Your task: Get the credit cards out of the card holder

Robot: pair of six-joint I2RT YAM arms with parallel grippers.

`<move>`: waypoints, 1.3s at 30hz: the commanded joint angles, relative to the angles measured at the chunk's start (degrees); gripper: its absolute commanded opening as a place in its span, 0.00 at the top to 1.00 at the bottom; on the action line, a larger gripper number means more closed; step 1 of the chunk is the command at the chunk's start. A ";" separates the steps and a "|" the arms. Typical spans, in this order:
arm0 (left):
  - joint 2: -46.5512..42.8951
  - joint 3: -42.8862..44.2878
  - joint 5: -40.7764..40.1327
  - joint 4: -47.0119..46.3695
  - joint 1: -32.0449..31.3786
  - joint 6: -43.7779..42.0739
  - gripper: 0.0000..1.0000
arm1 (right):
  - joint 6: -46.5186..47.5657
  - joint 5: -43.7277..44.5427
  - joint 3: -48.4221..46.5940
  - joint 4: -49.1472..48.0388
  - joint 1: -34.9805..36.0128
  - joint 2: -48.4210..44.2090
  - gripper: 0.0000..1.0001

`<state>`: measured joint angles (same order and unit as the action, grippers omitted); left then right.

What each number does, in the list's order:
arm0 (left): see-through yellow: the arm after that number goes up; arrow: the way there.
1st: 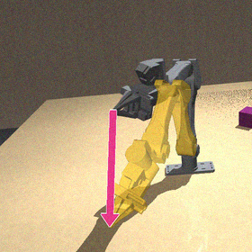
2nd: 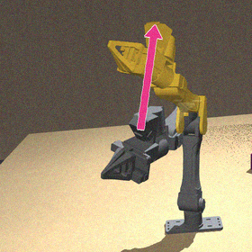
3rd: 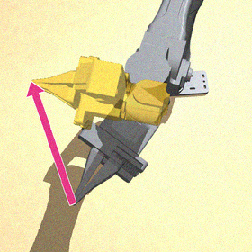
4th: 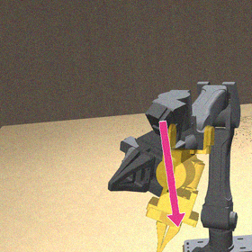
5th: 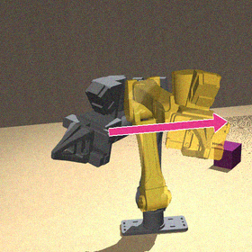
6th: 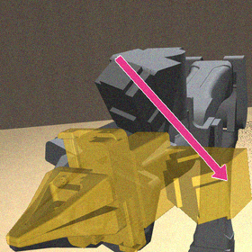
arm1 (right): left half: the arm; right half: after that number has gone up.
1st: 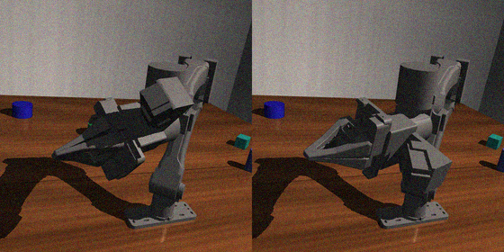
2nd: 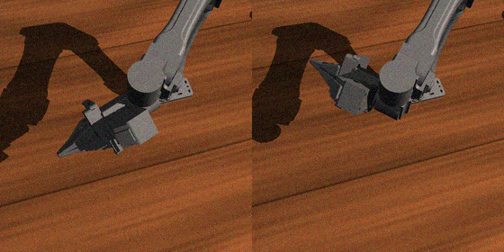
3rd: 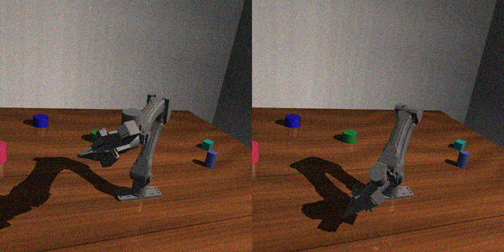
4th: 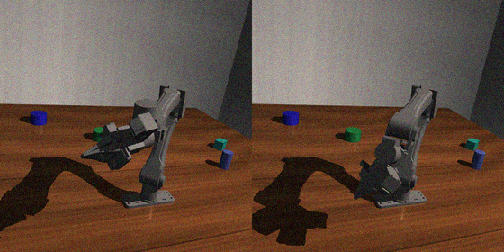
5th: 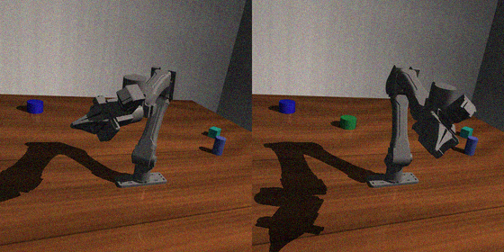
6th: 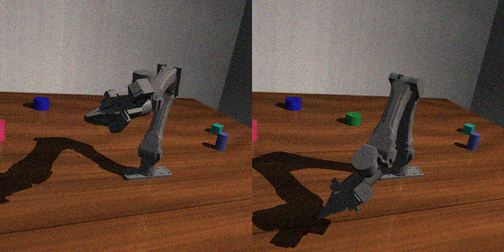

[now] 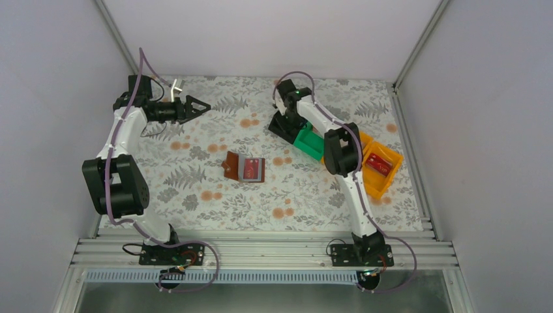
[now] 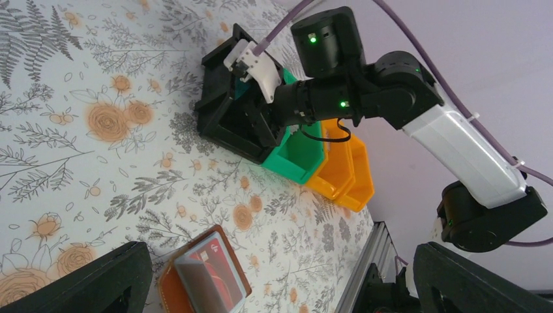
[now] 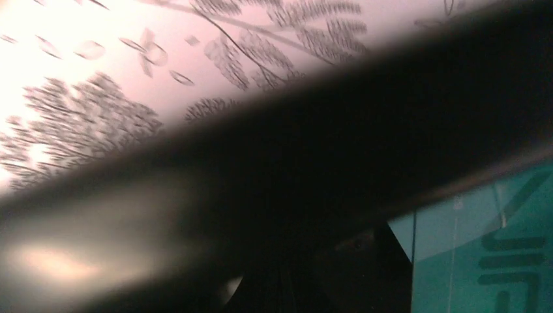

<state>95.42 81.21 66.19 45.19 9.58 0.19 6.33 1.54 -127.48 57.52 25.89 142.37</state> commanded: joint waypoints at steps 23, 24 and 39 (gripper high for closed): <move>-3.96 -14.40 -18.12 -5.09 -7.09 -5.42 0.00 | -4.32 7.75 4.33 -8.58 5.05 -17.68 0.82; -4.45 -15.76 -19.00 -5.63 -7.84 -5.68 0.00 | -6.65 7.74 6.96 -9.32 5.74 -20.24 0.78; -4.94 -28.46 -19.28 -12.10 -15.93 -4.89 0.00 | -33.78 -18.05 50.33 -33.16 22.57 -32.88 0.81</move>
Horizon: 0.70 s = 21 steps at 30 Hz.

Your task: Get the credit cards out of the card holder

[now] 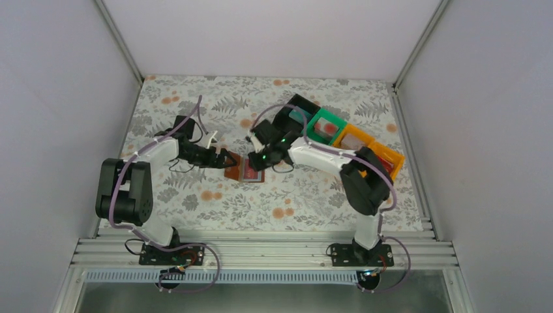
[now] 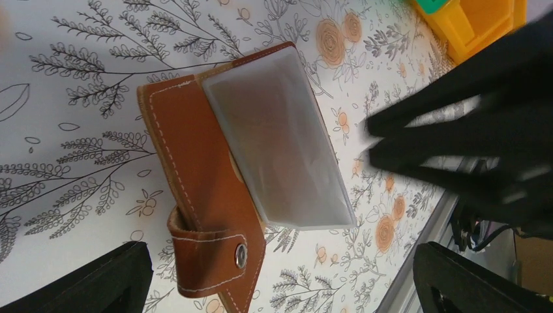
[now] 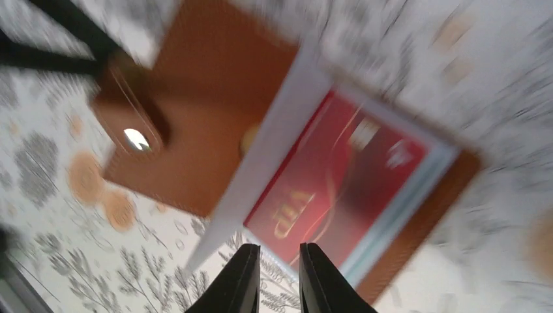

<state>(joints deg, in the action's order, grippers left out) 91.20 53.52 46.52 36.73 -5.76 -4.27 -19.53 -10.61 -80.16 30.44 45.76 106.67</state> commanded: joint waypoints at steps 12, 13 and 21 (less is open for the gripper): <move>4.30 -2.33 1.93 -6.81 -1.45 1.78 0.00 | -13.65 -10.66 0.10 -16.02 4.92 10.64 0.85; 4.66 -2.61 1.95 -7.35 -1.45 2.16 0.00 | -14.02 -10.37 0.08 -16.01 4.83 10.89 0.85; 9.75 -2.59 2.96 -7.98 -1.45 2.95 0.44 | -16.57 -8.59 0.77 -15.70 4.49 10.05 0.84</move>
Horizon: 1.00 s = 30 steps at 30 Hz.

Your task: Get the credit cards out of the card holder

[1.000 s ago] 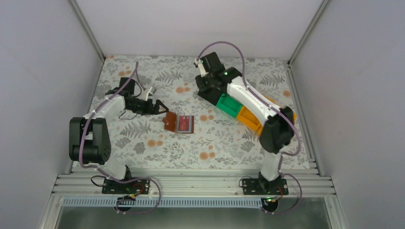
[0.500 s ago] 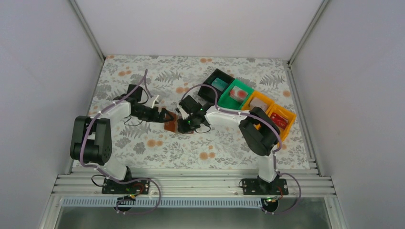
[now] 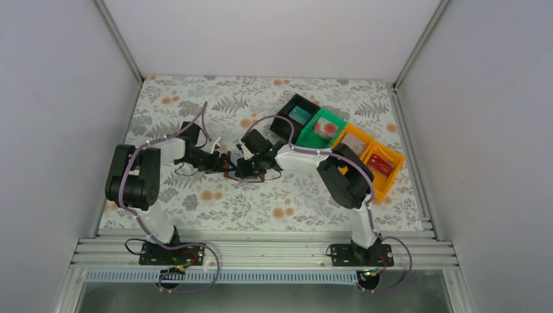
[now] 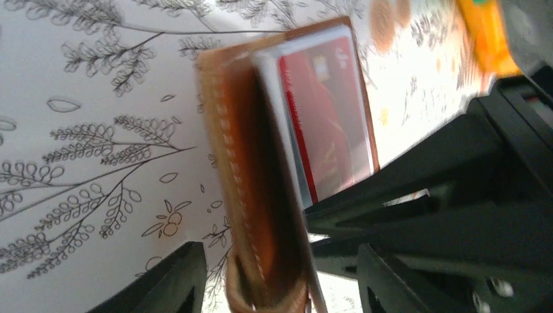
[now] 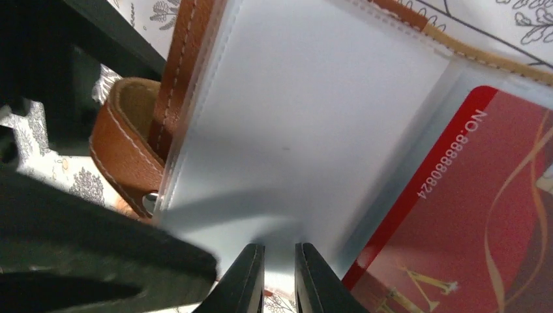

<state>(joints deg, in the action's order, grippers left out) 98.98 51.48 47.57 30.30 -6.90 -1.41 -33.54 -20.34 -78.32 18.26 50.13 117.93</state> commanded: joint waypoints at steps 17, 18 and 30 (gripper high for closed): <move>-8.14 15.98 4.39 13.59 -0.46 -17.45 0.98 | 11.55 -0.38 27.54 -15.20 -9.88 -39.42 0.06; -9.63 18.98 4.75 17.26 -0.61 -19.70 0.97 | 12.51 -2.77 29.45 -17.38 -11.41 -42.04 0.01; -20.28 42.93 12.02 42.08 -3.13 -33.63 0.98 | 18.13 -25.10 30.32 -36.88 -18.39 -50.80 0.01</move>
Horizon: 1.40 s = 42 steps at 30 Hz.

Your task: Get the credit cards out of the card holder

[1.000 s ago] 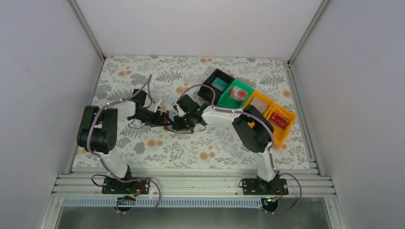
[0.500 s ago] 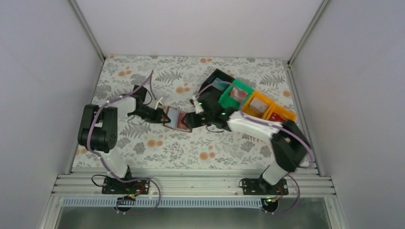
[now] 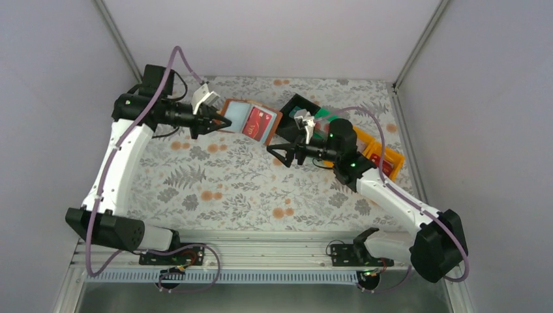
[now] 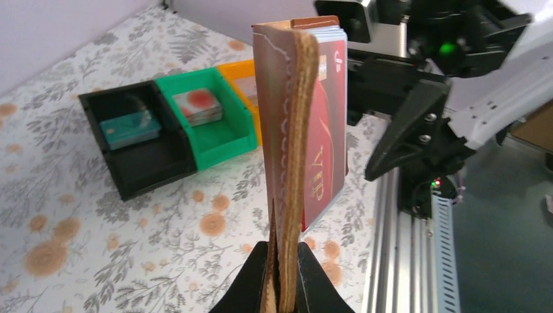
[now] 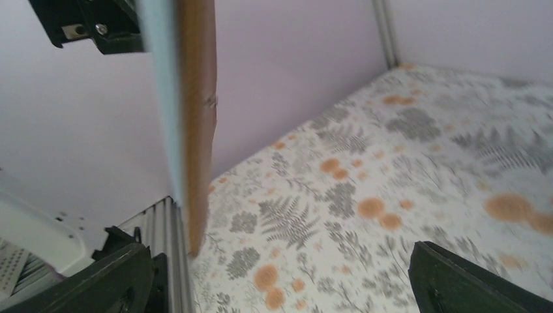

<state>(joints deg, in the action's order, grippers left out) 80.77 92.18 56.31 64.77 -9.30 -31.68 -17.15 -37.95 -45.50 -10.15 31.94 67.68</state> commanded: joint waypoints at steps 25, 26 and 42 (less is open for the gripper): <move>-1.76 0.09 -6.75 1.97 0.16 7.80 0.40 | -2.82 -0.17 -8.74 0.16 2.24 2.17 0.96; -1.43 -0.39 -9.07 0.42 1.31 9.28 0.33 | -3.67 2.44 -9.71 2.88 2.23 2.68 0.96; -0.34 -3.07 0.96 -5.91 -6.51 10.51 0.60 | -5.61 16.37 -19.23 12.42 8.16 11.88 0.96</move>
<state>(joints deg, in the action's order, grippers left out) 78.94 93.54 50.74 58.06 -10.35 -19.42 -25.85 -18.00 -62.87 6.42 39.07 81.08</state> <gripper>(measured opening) 0.423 0.099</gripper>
